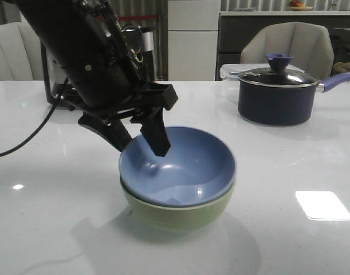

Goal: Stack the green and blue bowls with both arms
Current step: 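Open the left gripper and raise it away from the bowls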

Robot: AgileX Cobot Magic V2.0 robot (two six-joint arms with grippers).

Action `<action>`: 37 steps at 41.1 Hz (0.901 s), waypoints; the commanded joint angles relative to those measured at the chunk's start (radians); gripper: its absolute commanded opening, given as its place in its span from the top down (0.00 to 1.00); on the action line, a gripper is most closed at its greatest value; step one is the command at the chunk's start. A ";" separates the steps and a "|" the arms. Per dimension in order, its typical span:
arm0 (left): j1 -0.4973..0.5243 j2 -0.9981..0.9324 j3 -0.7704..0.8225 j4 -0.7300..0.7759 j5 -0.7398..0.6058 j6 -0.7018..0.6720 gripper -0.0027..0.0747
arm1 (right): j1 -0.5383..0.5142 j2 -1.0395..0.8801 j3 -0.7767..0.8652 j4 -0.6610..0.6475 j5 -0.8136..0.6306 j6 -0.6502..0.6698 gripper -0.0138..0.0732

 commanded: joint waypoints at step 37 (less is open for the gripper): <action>-0.008 -1.003 0.417 0.235 0.023 0.025 0.34 | 0.000 -0.005 -0.028 -0.004 -0.063 -0.009 0.45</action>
